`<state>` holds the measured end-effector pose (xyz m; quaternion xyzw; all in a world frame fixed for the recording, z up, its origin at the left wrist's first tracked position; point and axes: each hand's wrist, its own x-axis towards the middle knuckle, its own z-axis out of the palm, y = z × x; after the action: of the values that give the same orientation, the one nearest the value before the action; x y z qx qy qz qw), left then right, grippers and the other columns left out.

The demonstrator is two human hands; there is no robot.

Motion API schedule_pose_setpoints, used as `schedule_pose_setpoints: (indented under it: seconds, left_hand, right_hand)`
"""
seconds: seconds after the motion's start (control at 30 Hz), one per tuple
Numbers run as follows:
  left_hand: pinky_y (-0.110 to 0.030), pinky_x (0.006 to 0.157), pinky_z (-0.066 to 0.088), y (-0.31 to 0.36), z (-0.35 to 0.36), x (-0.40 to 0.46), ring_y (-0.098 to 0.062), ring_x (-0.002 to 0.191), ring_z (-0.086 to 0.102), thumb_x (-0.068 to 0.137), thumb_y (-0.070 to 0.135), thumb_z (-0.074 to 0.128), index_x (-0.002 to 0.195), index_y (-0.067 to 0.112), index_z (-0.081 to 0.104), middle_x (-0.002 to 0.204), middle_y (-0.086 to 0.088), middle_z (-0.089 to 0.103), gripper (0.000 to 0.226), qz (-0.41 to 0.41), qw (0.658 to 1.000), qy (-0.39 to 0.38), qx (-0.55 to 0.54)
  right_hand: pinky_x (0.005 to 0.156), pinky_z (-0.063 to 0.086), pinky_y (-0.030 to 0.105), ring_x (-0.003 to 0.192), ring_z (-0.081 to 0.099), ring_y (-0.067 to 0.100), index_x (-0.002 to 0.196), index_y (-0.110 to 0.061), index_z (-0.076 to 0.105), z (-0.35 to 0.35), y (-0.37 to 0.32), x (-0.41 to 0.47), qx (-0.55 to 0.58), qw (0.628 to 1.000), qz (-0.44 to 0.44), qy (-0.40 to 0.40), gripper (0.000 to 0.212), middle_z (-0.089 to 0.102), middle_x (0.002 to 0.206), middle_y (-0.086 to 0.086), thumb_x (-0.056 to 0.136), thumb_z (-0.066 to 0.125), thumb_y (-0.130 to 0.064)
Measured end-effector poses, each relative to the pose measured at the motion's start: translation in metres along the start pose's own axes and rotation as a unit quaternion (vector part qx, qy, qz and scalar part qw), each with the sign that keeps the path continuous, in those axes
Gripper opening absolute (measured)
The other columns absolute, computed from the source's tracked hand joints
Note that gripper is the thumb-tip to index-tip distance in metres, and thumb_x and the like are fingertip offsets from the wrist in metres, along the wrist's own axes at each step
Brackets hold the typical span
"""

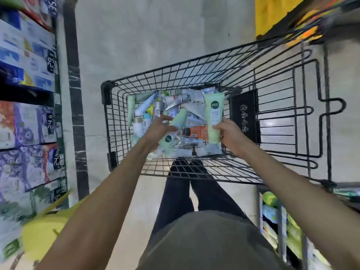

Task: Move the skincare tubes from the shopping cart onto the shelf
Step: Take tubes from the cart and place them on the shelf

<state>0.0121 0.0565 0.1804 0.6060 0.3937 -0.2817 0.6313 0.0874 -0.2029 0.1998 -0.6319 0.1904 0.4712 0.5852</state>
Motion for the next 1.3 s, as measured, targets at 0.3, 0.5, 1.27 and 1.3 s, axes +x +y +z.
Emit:
schedule_pose_setpoints:
  seconds: [0.3,0.5,1.27,1.3]
  left_hand:
    - [-0.038,0.077,0.06,0.077,-0.003,-0.123,-0.021,0.086,0.072,0.078,0.003,0.08,0.105,0.018,0.073,0.105,-0.002,0.074,0.031,0.195,0.967,0.029,0.16]
    - [-0.034,0.078,0.061,0.11,-0.003,-0.168,-0.02,0.089,0.074,0.072,0.015,0.088,0.101,0.02,0.076,0.101,0.0,0.077,0.032,0.272,0.936,-0.012,0.224]
    - [-0.055,0.094,0.054,0.024,0.117,-0.301,-0.03,0.097,0.067,0.09,0.012,0.074,0.11,0.004,0.07,0.106,-0.014,0.076,0.022,0.204,0.929,-0.296,0.084]
    - [-0.052,0.092,0.055,0.017,0.127,-0.308,-0.027,0.092,0.067,0.092,0.013,0.073,0.108,0.008,0.071,0.102,-0.012,0.076,0.017,0.201,0.925,-0.311,0.085]
  right_hand:
    - [0.082,0.06,0.045,0.101,0.072,0.031,0.137,-0.013,0.057,0.025,-0.042,-0.112,0.115,0.985,-0.131,0.013,0.04,0.072,0.119,0.02,0.098,0.059,-0.007]
    - [0.095,0.053,0.053,0.108,0.071,0.037,0.135,-0.011,0.059,0.024,-0.031,-0.171,0.187,0.961,-0.184,0.089,0.039,0.075,0.114,0.018,0.097,0.056,-0.003]
    - [0.093,0.054,0.057,0.094,0.069,0.037,0.133,-0.006,0.061,0.104,0.166,-0.37,0.385,0.791,-0.317,0.353,0.041,0.074,0.108,0.019,0.094,0.071,-0.015]
    - [0.093,0.054,0.056,0.093,0.07,0.035,0.133,-0.007,0.06,0.105,0.172,-0.378,0.386,0.785,-0.321,0.364,0.039,0.075,0.109,0.019,0.096,0.069,-0.014]
